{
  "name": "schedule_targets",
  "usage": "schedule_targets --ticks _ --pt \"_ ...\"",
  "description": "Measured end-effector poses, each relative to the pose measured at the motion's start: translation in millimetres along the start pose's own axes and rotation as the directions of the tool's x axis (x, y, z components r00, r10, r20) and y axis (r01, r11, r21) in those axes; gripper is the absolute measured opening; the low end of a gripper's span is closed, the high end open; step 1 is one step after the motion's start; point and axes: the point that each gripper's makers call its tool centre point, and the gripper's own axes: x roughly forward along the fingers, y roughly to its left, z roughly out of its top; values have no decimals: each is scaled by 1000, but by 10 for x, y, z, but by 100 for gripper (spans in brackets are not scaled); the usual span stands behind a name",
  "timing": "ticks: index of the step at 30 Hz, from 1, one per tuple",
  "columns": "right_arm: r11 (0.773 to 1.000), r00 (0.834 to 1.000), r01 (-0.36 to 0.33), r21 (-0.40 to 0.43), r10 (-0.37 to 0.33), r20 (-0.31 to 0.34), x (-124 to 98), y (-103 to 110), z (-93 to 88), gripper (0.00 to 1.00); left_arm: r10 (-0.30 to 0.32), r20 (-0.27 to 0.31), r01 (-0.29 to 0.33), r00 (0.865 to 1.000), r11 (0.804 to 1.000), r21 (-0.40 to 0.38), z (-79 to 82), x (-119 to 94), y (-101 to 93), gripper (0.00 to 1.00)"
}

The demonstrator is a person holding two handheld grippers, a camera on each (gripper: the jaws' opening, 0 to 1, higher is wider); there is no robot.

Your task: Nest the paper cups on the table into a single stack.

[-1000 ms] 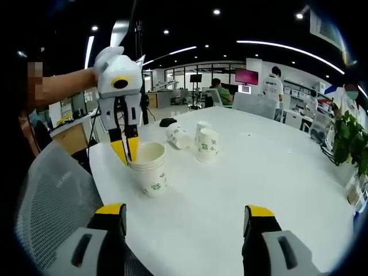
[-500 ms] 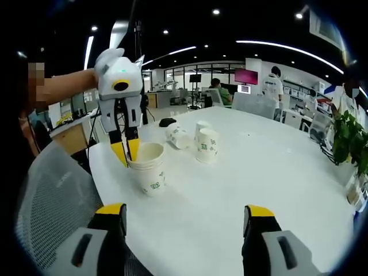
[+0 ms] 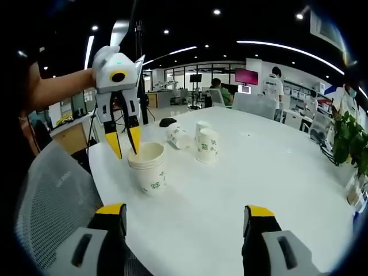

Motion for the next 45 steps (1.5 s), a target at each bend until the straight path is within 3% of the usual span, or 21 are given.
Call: schedule_targets --ticks 9,19,24,28,33,40,42,45 --pt "1000 1000 1 0 -1 13 -6 -5 17 86 80 90 -79 993 997 -23 25 -190 97 23" --pt "1000 999 26 3 -26 30 -20 -45 56 90 207 181 -183 962 973 -138 -144 -472 407 30" --pt "999 999 36 6 -36 35 -24 -64 63 94 316 242 -260 917 936 -236 -194 -628 676 36" --pt "999 999 39 10 -40 36 -22 -85 53 95 371 261 -294 891 910 -291 -280 -715 847 43" --pt "999 999 40 13 -40 33 -21 -81 51 95 399 263 -306 878 893 -331 -410 -746 985 49" --pt "999 999 43 18 -43 31 -21 -88 46 95 474 227 -350 850 833 -428 -719 -776 1250 56" --pt "999 999 41 18 -42 27 -18 -85 41 95 489 214 -358 846 817 -452 -819 -787 1332 56" --pt "999 999 42 18 -42 25 -16 -85 38 95 491 208 -345 846 802 -488 -825 -792 1356 56"
